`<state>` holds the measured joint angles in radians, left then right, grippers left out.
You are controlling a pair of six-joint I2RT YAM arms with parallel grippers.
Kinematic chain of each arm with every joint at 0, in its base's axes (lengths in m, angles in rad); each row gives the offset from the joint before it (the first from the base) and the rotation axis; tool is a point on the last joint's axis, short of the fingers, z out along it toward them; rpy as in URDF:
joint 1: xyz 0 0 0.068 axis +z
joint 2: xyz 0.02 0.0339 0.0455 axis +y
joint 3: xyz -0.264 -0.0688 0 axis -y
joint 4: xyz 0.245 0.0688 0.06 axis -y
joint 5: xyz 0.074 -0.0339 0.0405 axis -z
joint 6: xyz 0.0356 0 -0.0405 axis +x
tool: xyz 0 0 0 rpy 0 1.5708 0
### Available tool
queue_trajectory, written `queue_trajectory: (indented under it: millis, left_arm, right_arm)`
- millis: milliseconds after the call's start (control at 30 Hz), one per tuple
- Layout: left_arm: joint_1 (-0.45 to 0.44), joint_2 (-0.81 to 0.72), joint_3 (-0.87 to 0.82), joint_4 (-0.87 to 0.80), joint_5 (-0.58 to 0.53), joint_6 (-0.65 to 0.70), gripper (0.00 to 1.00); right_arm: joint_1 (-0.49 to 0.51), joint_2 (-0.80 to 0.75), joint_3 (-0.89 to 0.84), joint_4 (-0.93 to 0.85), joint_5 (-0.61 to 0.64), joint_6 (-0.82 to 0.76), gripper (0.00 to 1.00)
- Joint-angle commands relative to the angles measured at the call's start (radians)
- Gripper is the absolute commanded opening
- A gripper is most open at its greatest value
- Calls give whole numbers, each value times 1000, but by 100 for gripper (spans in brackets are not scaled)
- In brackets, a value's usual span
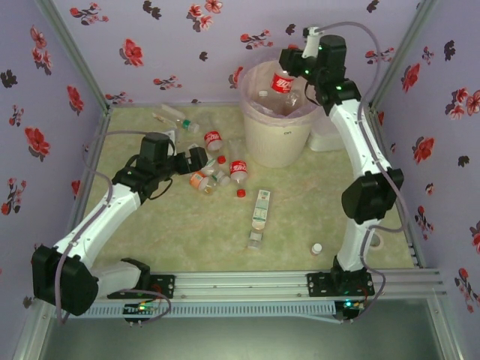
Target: Put the plastic bottles in the bin
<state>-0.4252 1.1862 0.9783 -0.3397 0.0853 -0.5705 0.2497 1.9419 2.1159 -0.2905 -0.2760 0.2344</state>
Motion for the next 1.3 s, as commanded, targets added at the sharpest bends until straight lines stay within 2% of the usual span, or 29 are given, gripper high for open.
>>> queue_trajectory:
  millis: [0, 167, 367, 467, 533, 767, 1033, 1267]
  left_arm:
    - [0, -40, -20, -26, -17, -5, 100]
    - [0, -62, -41, -28, -16, -7, 100]
    - [-1, -53, -33, -43, -13, -2, 100]
    - [-1, -50, -32, -47, -9, 0, 100]
    - [0, -46, -29, -48, -4, 1, 100]
    - [-1, 0, 13, -62, 25, 24, 100]
    - [-5, 0, 13, -70, 45, 19, 100]
    - [-20, -34, 14, -96, 7, -23, 100]
  right_arm:
    - [33, 42, 90, -159, 7, -44, 0]
    - [64, 158, 163, -319, 94, -51, 0]
    - [78, 255, 166, -374, 122, -7, 0]
    - [82, 292, 165, -387, 130, 22, 25]
    - [87, 305, 152, -383, 133, 34, 36]
    - [90, 291, 110, -338, 147, 59, 63]
    - [88, 211, 158, -398, 182, 22, 97]
    - [77, 65, 206, -489, 174, -19, 100]
